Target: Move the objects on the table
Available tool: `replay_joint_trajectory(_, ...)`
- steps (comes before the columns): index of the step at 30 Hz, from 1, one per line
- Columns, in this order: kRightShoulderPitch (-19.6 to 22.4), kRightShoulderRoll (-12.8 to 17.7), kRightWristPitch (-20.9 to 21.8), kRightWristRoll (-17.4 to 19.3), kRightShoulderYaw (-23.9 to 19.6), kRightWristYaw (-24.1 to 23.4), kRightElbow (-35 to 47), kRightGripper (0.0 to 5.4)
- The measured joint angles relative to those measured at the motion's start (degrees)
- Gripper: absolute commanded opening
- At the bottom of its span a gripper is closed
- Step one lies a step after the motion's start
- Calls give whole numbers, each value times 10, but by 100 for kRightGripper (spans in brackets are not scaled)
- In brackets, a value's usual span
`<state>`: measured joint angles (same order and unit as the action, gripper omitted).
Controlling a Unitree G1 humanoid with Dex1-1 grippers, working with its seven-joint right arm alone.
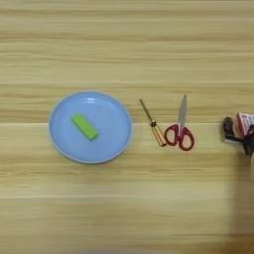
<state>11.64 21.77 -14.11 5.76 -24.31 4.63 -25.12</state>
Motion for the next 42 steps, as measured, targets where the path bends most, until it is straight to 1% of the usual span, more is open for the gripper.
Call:
replay_joint_trajectory(8, 23, 6, 0, 26, 0, 22, -43, 395)
replay_joint_trajectory(12, 28, 7, 1, 28, 2, 26, -51, 353)
replay_joint_trajectory(19, 29, 7, 2, 29, 4, 30, -51, 251)
replay_joint_trajectory(22, 29, 7, 2, 31, 6, 32, -51, 221)
replay_joint_trajectory(25, 29, 7, 2, 31, 7, 32, -49, 211)
replay_joint_trajectory(36, 13, 4, -1, 32, 12, 27, -22, 210)
replay_joint_trajectory(42, -13, -16, -18, 46, 18, 33, 37, 210)
